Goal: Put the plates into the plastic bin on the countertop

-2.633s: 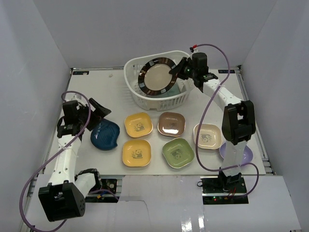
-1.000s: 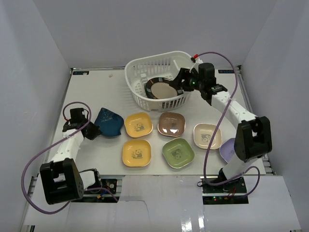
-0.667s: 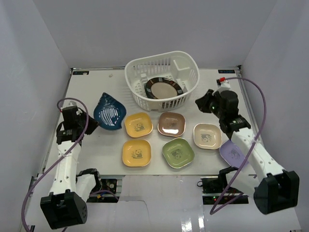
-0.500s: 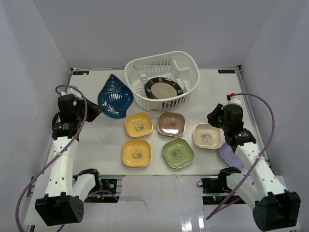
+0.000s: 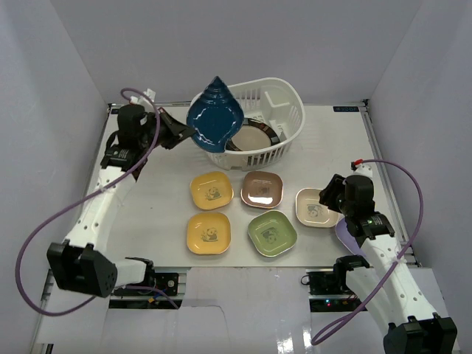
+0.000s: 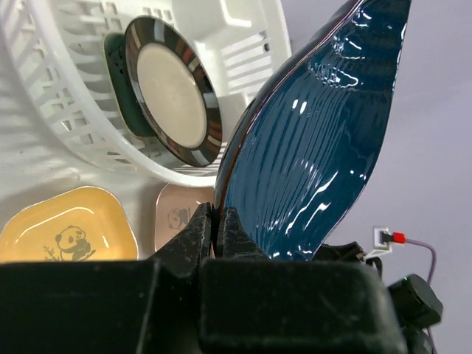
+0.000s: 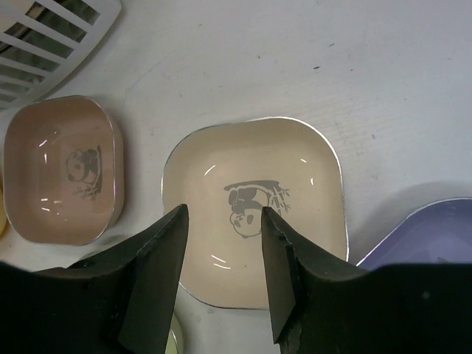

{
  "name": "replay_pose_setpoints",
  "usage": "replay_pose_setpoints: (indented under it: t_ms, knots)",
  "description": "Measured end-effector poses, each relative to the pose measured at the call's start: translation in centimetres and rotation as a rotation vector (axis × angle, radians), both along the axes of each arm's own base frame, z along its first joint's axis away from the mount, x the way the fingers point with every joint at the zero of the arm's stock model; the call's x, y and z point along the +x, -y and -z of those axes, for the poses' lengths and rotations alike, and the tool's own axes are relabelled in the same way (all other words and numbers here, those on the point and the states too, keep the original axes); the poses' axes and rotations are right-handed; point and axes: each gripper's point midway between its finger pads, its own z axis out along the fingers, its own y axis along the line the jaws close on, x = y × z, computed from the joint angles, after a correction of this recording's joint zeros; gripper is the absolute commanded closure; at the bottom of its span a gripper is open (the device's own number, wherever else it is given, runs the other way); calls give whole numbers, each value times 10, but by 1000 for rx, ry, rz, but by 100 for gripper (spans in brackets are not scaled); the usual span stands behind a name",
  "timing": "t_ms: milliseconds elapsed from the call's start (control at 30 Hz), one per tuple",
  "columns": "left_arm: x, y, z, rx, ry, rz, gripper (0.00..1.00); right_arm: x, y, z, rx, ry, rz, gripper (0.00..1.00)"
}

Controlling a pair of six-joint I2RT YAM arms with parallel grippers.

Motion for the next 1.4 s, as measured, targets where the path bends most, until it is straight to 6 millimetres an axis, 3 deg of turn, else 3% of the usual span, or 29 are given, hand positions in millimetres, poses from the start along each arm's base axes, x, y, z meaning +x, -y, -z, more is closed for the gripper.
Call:
replay_pose_setpoints:
  t_ms: [300, 400, 500, 600, 667, 700, 767, 933, 1033, 1100, 1167, 1267, 1333, 1400]
  knots:
    - [95, 106, 67, 194, -126, 78, 100, -8, -15, 4, 39, -15, -91, 46]
    - [126, 129, 96, 275, -164, 71, 100, -10, -21, 3, 51, -13, -126, 43]
    - [151, 139, 130, 353, -213, 55, 100, -12, -22, 7, 49, -20, -141, 39]
    - [164, 137, 162, 427, -273, 36, 100, -14, -23, 10, 48, -25, -150, 34]
    - [167, 132, 180, 470, -308, 23, 89, -15, -24, 13, 49, -27, -157, 33]
    - [167, 131, 187, 476, -327, 18, 75, -16, -24, 14, 49, -31, -159, 33]
    - [169, 130, 189, 477, -332, 18, 64, -17, -24, 18, 46, -36, -161, 33]
    - [173, 137, 173, 445, -288, 37, 35, -20, -24, 23, 43, -49, -166, 32]
    - [175, 145, 156, 406, -243, 65, 22, -21, -25, 27, 42, -58, -167, 32]
    - [176, 150, 135, 374, -190, 81, 19, -21, -24, 28, 41, -63, -164, 33]
    - [175, 152, 105, 344, -122, 90, 18, -21, -22, 29, 40, -68, -146, 33]
    - [161, 145, 42, 314, 7, 88, 18, -19, -17, 29, 46, -70, -96, 29]
    - [134, 130, -7, 301, 103, 79, 18, -18, -12, 30, 46, -73, -51, 22]
    - [89, 103, -48, 295, 186, 55, 21, -18, -4, 30, 36, -74, 1, 18]
